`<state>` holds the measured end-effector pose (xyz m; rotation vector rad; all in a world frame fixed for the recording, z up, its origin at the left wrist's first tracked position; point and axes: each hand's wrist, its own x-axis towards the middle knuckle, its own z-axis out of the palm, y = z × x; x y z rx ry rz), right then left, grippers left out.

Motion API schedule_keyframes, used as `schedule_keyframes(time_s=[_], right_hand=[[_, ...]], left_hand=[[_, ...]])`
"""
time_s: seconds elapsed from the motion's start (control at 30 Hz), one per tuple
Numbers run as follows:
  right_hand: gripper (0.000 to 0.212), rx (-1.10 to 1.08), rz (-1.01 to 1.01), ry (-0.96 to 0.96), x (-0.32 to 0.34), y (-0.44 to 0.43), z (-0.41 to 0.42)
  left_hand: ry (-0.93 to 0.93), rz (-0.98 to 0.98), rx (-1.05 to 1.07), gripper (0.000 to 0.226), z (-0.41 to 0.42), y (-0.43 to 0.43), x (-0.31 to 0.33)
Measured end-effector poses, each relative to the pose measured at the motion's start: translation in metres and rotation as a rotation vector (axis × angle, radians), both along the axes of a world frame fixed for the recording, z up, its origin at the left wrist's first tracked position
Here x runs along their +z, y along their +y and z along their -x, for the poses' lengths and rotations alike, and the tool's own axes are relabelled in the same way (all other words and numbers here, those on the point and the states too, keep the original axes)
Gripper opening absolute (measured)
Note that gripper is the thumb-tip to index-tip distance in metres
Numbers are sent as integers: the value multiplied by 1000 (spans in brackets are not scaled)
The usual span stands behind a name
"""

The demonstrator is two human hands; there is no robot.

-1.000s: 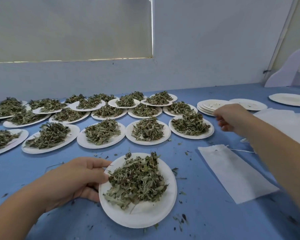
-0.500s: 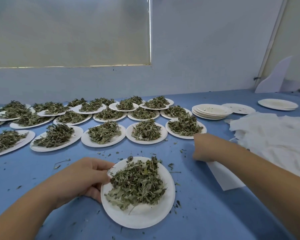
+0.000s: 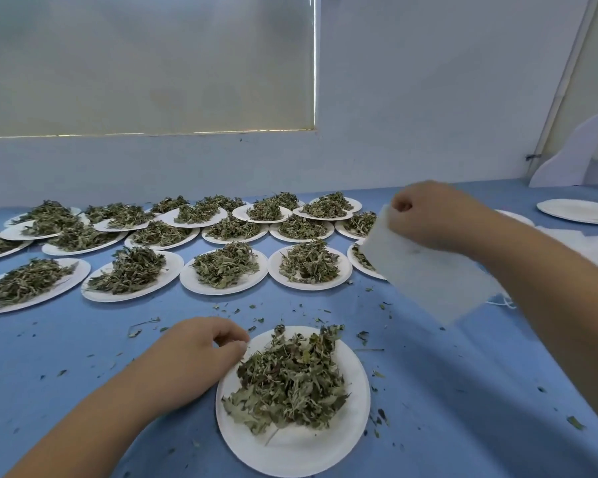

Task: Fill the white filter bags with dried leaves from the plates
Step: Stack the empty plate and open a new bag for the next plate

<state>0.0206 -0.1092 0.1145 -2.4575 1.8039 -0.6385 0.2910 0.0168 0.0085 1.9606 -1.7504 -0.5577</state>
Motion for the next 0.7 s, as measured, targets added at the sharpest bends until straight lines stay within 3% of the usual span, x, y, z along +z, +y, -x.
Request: schedule_keyframes(time_s=[0.2,0.33,0.43,0.6,0.7], right_hand=[[10,266,122,-290,23,8,-27],[9,456,152,-297,22,20,-58],[13,586,129,-275,10,31,-86],[13,760,89,-206,-13,47,-125],[11,818,101,-176,-24,49,-136]], left_hand=[[13,188,65,11,-2,-4,-4],[116,535,165,18,-1,-4,0],[95,774,173,32,0,2,9],[-1,850,202,65,-7,8,15],[-68,839,226,57,-14,7,18]])
